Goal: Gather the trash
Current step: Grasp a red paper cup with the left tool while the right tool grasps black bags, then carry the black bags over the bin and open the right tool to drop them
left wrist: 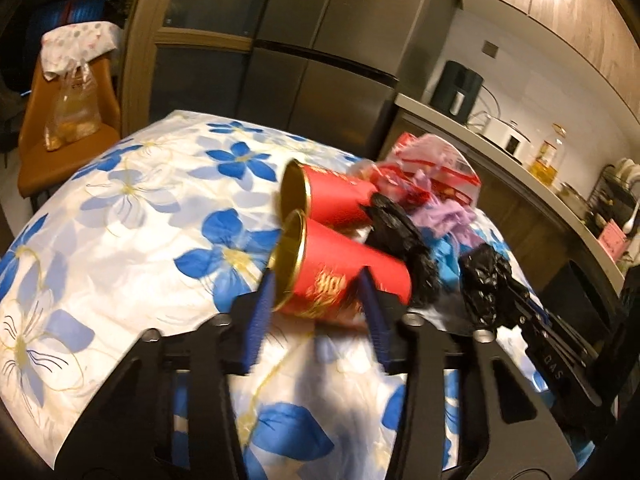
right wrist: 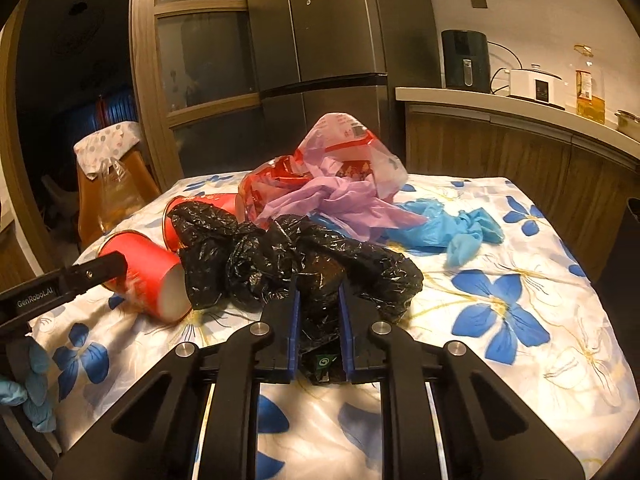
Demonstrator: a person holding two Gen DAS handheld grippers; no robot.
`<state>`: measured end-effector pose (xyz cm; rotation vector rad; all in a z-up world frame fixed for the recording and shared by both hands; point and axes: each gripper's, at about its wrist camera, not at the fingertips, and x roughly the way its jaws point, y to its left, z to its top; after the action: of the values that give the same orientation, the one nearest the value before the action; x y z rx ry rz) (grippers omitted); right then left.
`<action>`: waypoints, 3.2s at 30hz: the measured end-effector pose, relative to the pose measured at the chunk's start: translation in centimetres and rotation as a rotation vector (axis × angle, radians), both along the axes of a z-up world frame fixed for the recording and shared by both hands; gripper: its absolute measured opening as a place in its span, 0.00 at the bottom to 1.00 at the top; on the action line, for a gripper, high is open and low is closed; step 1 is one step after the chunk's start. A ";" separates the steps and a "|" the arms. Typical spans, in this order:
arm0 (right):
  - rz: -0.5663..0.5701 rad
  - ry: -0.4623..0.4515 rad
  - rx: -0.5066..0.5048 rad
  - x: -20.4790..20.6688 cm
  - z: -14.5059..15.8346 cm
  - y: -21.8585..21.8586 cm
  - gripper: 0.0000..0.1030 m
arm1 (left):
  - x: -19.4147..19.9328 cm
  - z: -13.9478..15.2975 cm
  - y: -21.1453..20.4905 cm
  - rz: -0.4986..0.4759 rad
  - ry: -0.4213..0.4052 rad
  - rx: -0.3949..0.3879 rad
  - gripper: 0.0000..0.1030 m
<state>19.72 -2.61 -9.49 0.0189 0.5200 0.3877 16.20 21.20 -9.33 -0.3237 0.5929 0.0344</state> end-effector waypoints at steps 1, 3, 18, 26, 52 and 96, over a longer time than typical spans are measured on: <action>-0.001 -0.003 0.000 -0.2 0.1 -0.1 0.17 | -0.1 -0.1 -0.2 -0.012 0.003 -0.001 0.29; -0.005 -0.010 0.003 -0.6 0.3 -0.3 0.17 | -0.5 -0.2 -0.8 -0.041 0.007 -0.007 0.20; -0.041 -0.059 0.045 -3.7 2.5 -3.7 0.11 | -3.4 2.4 -6.0 -0.086 -0.063 0.042 0.02; -0.084 -0.095 0.077 -5.5 3.8 -6.8 0.09 | -4.7 4.4 -9.4 -0.119 -0.110 0.074 0.02; -0.414 -0.288 0.099 -8.2 9.7 -22.3 0.08 | -0.6 10.5 -28.1 -0.463 -0.283 0.154 0.02; -0.662 -0.231 0.118 -1.9 7.8 -36.8 0.13 | 9.3 7.0 -47.8 -0.785 -0.253 0.115 0.03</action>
<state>17.78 -39.44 -1.69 0.2515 0.2387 -0.2276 25.48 -26.61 -2.34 0.0332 0.4322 -0.7152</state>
